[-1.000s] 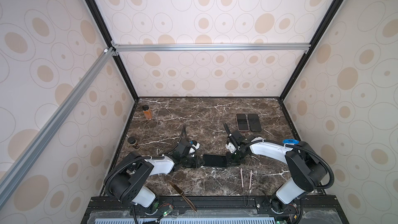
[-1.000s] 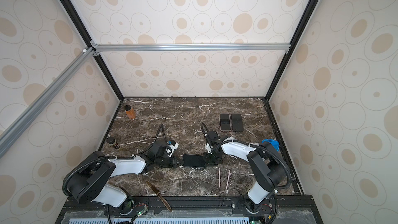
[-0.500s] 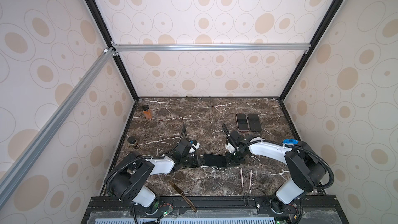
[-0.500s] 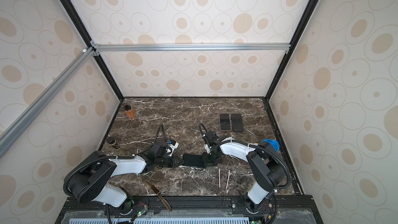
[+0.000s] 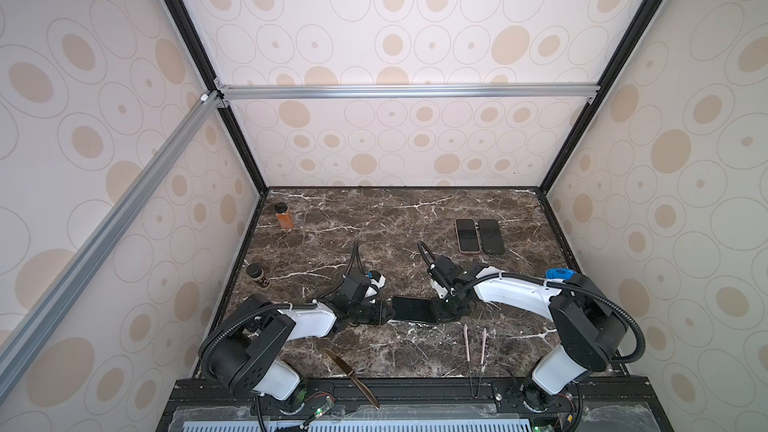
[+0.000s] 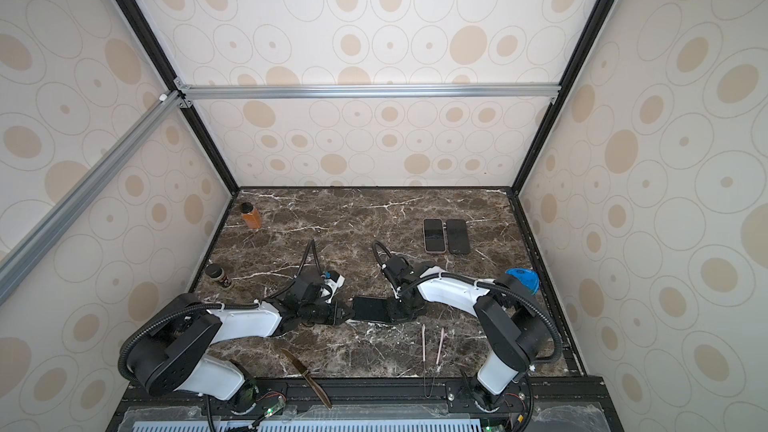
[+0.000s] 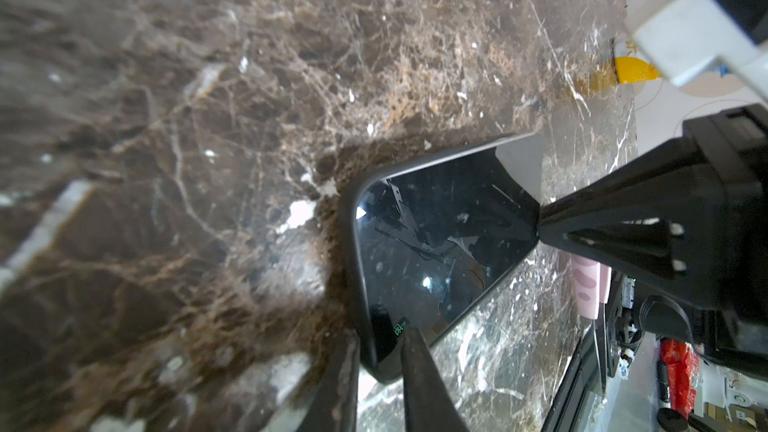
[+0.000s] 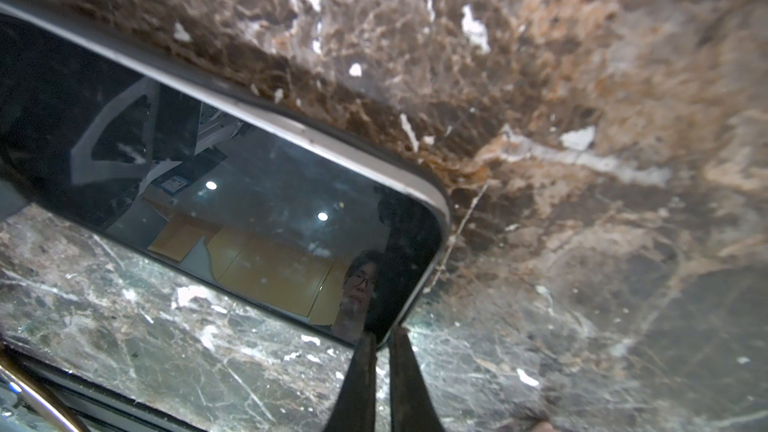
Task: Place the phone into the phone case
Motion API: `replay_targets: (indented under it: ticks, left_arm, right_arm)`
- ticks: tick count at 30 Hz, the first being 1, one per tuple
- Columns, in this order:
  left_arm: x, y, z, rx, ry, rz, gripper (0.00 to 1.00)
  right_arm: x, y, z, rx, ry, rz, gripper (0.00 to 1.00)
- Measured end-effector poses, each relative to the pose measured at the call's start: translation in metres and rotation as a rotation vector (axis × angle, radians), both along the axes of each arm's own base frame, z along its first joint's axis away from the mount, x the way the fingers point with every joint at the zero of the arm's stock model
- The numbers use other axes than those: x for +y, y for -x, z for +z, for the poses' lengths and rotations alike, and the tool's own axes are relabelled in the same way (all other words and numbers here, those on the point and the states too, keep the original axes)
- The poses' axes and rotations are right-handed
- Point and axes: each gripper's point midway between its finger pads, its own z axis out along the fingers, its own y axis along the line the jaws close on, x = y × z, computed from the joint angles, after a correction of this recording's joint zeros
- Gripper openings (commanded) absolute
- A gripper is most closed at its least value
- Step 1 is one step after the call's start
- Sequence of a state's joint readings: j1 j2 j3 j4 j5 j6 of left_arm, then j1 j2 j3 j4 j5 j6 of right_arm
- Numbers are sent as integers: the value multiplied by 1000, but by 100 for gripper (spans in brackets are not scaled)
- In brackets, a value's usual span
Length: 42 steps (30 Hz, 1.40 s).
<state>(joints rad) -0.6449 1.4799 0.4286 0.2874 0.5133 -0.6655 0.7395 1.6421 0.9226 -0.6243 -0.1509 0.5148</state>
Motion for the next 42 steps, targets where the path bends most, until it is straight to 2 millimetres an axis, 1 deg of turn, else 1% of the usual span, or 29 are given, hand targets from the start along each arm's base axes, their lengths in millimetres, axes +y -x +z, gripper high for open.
replay_targets:
  ticks: [3,6,8,11,15,17,20,27,34,42]
  left_arm:
    - [1,4,1,5,-4,-7,24]
    - [1,7,2,8,-7,-11,28]
    - [2,8,3,8,-10,-12,29]
    - [5,8,3,6,-25,-5,31]
    - [7,4,5,-9,-46,9,43]
    - [9,0,7,-20,-56,22,44]
    - [13,-6,7,-28,-66,40,44]
    - [18,-18,6,-31,-75,60,37]
    - [12,-30,5,-32,-64,48,31]
    - [5,-31,3,-23,-39,24,26]
  right_arm:
    - [0,-1,3,-13,-5,2,12]
    - [0,-3,4,-26,-8,11,24]
    - [-1,-6,5,-38,-5,6,27]
    - [-5,-14,10,-63,-14,-8,27]
    - [-10,-26,25,-99,-61,-44,26]
    - [-11,-30,31,-110,-91,-58,25]
    - [-12,-34,34,-112,-131,-73,23]
    - [-4,-38,32,-103,-202,-75,19]
    - [-4,-43,25,-100,-196,-85,18]
    - [-5,-43,15,-84,-176,-90,18]
